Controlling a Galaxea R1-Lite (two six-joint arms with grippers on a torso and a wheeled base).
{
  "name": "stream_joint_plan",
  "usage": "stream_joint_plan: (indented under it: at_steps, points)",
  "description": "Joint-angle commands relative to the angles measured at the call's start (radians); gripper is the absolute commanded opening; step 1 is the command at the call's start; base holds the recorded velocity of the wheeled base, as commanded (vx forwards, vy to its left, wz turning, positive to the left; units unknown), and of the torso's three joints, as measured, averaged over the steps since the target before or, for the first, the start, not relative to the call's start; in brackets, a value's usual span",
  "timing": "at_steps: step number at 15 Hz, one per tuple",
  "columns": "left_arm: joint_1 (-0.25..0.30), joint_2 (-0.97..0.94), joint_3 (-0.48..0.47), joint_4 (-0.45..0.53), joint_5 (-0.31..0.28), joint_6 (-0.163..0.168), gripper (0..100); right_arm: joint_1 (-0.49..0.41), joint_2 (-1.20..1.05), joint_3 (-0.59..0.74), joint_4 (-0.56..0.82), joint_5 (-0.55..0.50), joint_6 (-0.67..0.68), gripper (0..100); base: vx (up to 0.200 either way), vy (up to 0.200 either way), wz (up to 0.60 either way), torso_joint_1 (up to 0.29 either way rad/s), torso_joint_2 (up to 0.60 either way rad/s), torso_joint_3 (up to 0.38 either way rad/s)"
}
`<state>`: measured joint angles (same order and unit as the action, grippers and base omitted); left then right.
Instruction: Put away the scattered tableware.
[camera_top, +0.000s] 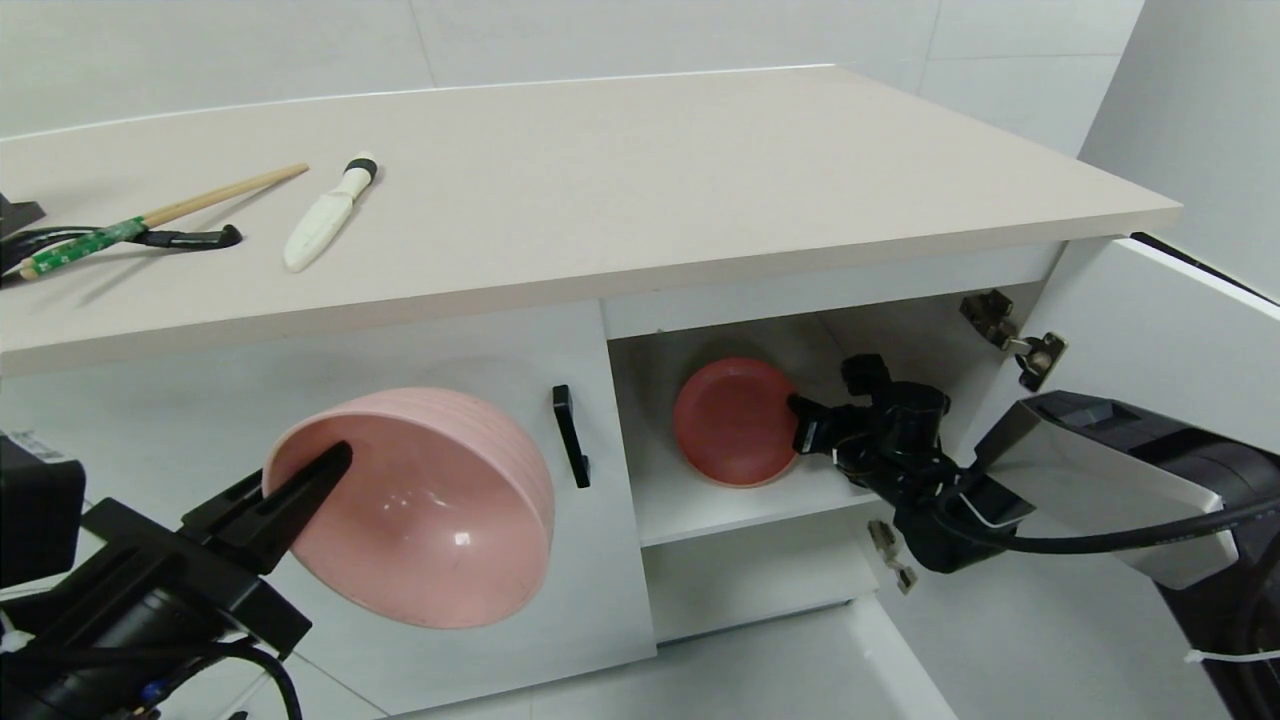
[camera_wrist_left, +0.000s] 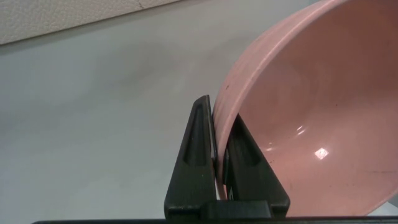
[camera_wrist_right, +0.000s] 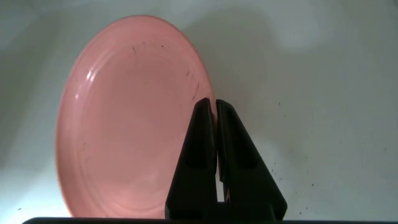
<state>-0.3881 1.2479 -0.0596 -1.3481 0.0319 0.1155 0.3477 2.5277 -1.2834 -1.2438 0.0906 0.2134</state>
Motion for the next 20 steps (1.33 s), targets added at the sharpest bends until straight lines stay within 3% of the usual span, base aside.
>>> stream_joint_plan:
  at_steps: [1, 4, 5, 11, 13, 18, 20]
  points:
    - [0.0, 0.002, 0.0, 0.0, 0.0, 0.0, 0, 0.001, 0.005, -0.004, 0.0, 0.0, 0.0, 0, 0.0, 0.0, 0.0, 0.0, 0.0, 0.0]
    - [0.0, 0.004, -0.002, 0.0, 0.0, 0.0, 0, 0.004, 0.016, -0.004, -0.006, -0.008, -0.002, 0, 0.0, 0.0, 0.0, 0.0, 0.0, 0.0]
    - [0.0, 0.004, -0.002, 0.0, 0.0, 0.0, 0, 0.004, 0.017, -0.004, -0.008, -0.008, -0.002, 100, 0.0, 0.0, 0.0, 0.0, 0.0, 0.0]
    - [0.0, 0.012, 0.001, 0.0, 0.0, 0.001, 0, 0.004, 0.005, -0.03, -0.089, -0.005, -0.009, 100, 0.0, 0.0, 0.0, 0.0, 0.0, 0.0]
    - [0.0, 0.01, 0.003, 0.001, 0.0, 0.001, 0, 0.013, -0.069, 0.022, -0.112, -0.006, -0.035, 100, 0.0, 0.0, 0.0, 0.0, 0.0, 0.0]
    - [-0.005, 0.007, 0.004, 0.0, 0.0, 0.01, 0, 0.091, -0.356, 0.532, -0.327, 0.004, -0.132, 100, 0.0, 0.0, 0.0, 0.0, 0.0, 0.0]
    - [-0.068, 0.002, 0.003, 0.0, 0.0, 0.029, 0, 0.12, -0.469, 0.766, -0.327, -0.002, -0.18, 100, 0.0, 0.0, 0.0, 0.0, 0.0, 0.0]
